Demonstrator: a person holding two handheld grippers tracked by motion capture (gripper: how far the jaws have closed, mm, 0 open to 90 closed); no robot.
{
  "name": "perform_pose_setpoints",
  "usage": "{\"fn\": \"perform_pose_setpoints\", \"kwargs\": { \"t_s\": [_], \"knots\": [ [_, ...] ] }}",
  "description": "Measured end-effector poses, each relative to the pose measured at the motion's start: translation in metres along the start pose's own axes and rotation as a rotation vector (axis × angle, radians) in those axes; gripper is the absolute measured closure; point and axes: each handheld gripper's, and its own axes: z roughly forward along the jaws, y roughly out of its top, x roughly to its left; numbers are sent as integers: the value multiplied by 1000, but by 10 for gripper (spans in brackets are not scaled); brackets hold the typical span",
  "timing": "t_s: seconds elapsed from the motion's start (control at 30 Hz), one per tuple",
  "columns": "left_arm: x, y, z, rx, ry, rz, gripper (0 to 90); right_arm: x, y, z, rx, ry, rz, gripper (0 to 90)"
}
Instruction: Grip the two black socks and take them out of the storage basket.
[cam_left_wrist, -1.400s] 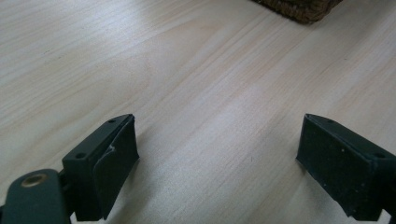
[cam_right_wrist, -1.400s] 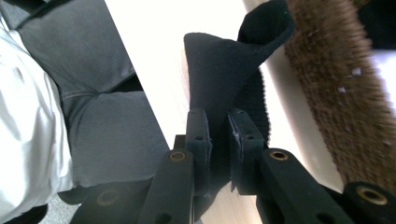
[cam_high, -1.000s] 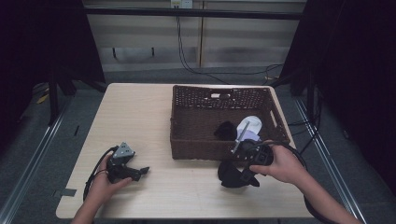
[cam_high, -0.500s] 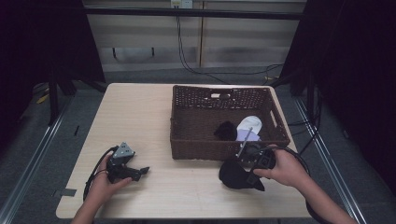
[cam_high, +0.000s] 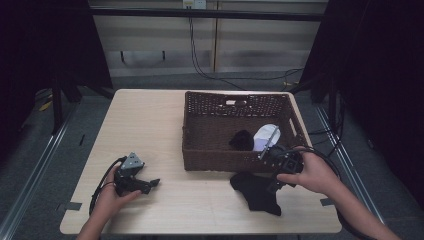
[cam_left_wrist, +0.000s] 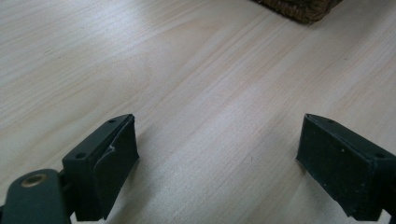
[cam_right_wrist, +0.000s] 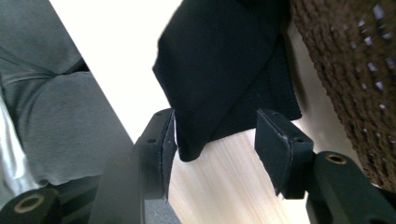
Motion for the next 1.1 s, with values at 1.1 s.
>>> {"fn": "perform_pose_setpoints", "kwargs": {
  "t_s": [1.1],
  "knots": [
    [0,0,0,-1,2,5,114,-73,71,-61,-84,-127,126,205]
  ]
}}
